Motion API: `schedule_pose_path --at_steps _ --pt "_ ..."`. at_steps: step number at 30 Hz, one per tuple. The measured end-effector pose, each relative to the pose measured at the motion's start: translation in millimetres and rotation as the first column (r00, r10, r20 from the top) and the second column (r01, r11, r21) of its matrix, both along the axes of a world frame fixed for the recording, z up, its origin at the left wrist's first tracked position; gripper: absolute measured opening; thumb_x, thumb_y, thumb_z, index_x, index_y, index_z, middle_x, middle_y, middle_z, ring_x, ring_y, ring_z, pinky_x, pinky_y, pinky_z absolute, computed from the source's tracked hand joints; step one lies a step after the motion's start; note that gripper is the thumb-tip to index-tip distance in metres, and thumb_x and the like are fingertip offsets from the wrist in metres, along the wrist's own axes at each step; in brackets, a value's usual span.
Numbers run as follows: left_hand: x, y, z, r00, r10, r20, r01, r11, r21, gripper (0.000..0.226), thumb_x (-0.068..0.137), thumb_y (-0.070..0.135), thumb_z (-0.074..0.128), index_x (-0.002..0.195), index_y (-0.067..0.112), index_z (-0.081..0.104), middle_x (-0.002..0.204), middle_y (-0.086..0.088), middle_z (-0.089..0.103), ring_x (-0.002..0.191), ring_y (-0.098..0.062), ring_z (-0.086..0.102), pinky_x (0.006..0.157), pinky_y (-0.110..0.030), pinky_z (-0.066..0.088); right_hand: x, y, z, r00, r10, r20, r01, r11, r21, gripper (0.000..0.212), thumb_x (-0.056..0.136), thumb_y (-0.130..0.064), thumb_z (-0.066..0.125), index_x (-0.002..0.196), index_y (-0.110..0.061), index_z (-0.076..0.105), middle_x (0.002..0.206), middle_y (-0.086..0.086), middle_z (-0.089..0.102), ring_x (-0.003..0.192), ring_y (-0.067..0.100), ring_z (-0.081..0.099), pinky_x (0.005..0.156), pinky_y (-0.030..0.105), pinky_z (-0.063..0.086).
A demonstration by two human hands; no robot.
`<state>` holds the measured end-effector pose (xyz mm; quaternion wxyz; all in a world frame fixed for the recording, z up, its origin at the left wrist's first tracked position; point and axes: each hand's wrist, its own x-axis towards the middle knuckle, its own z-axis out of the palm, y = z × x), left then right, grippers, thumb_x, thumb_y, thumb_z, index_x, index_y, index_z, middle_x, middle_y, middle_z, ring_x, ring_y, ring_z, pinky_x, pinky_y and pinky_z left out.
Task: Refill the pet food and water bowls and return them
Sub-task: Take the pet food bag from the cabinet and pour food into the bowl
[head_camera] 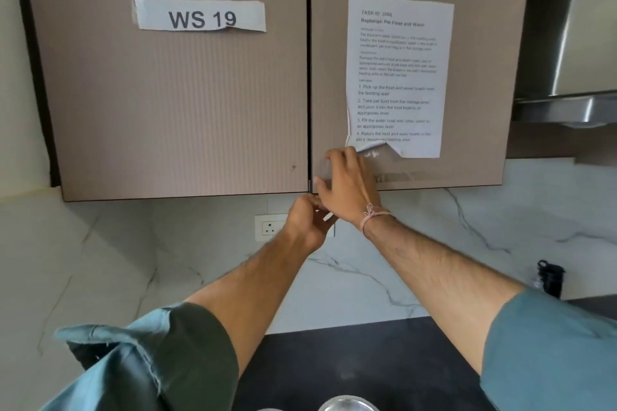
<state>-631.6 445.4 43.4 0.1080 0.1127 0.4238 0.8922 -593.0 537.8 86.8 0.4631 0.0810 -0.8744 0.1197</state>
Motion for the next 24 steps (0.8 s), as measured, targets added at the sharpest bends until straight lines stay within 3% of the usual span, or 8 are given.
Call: schedule_pose_path --at_steps 5,7,9,14,17,19,22,24 --pt "18 3 -12 0.999 0.026 -0.028 -0.026 0.999 -0.021 0.027 0.102 0.006 0.036 0.091 0.013 0.059 0.064 -0.004 0.045 0.07 -0.018 0.051 0.09 -0.043 0.054 33 -8 5 0.983 -0.093 -0.156 0.086 0.995 -0.051 0.065 0.079 -0.053 0.069 0.128 -0.012 0.054 0.134 0.011 0.046 0.117 0.033 0.047 0.091 0.049 0.049" --pt "37 6 -12 0.998 0.017 -0.054 -0.019 0.999 -0.026 0.024 0.099 0.004 0.037 0.092 0.012 0.059 0.063 -0.004 0.047 0.07 -0.017 0.052 0.085 -0.041 0.055 50 -8 8 0.97 -0.112 -0.217 0.101 0.993 -0.06 0.074 0.077 -0.055 0.068 0.135 -0.013 0.05 0.142 0.012 0.043 0.121 0.034 0.046 0.093 0.049 0.047" --pt "55 14 -9 0.997 0.001 -0.071 -0.004 0.999 -0.032 0.025 0.083 -0.005 0.035 0.079 0.011 0.054 0.057 -0.002 0.049 0.066 -0.017 0.052 0.076 -0.037 0.054 69 -3 14 0.961 -0.127 -0.247 0.11 0.991 -0.079 0.084 0.077 -0.055 0.07 0.143 -0.012 0.043 0.154 0.014 0.036 0.128 0.035 0.043 0.097 0.049 0.045" --pt "103 48 0 0.995 -0.036 -0.089 0.031 0.998 -0.05 0.028 0.074 -0.001 0.036 0.086 0.01 0.058 0.068 -0.005 0.069 0.064 -0.016 0.071 0.073 -0.036 0.055 122 28 33 0.945 -0.081 -0.315 0.056 0.995 -0.089 0.103 0.061 -0.034 0.08 0.148 -0.01 0.03 0.16 0.016 0.03 0.134 0.037 0.039 0.101 0.051 0.043" --pt "133 78 4 0.997 -0.03 -0.073 0.03 1.0 -0.005 0.032 0.093 0.008 0.034 0.099 0.006 0.066 0.084 -0.009 0.077 0.075 -0.02 0.076 0.075 -0.038 0.06 158 47 39 0.939 -0.008 -0.345 -0.004 0.999 -0.034 0.109 0.054 -0.022 0.081 0.149 -0.008 0.031 0.159 0.014 0.031 0.131 0.034 0.04 0.096 0.047 0.045" --pt "160 102 8 0.992 -0.096 -0.081 0.099 0.994 0.036 0.038 0.102 0.026 0.04 0.107 0.009 0.074 0.099 -0.011 0.076 0.092 -0.025 0.073 0.089 -0.043 0.059 181 61 40 0.938 0.017 -0.346 -0.031 0.999 -0.034 0.109 0.054 -0.018 0.082 0.15 -0.007 0.031 0.159 0.013 0.032 0.132 0.033 0.041 0.095 0.046 0.046" --pt "204 143 10 0.958 -0.27 -0.094 0.283 0.941 0.185 0.047 0.102 0.028 0.04 0.085 0.012 0.081 0.084 -0.008 0.075 0.077 -0.023 0.075 0.072 -0.036 0.061 219 89 38 0.932 0.059 -0.357 -0.085 0.995 -0.057 0.107 0.058 -0.013 0.082 0.152 -0.005 0.033 0.16 0.013 0.034 0.136 0.034 0.042 0.102 0.046 0.047" --pt "227 171 13 0.951 -0.305 -0.054 0.31 0.927 0.212 0.043 0.105 0.027 0.041 0.086 0.008 0.075 0.077 -0.011 0.073 0.068 -0.025 0.074 0.064 -0.034 0.06 244 116 37 0.922 0.101 -0.373 -0.139 0.987 -0.076 0.103 0.062 -0.008 0.079 0.153 -0.001 0.033 0.16 0.015 0.034 0.138 0.034 0.041 0.109 0.044 0.045"
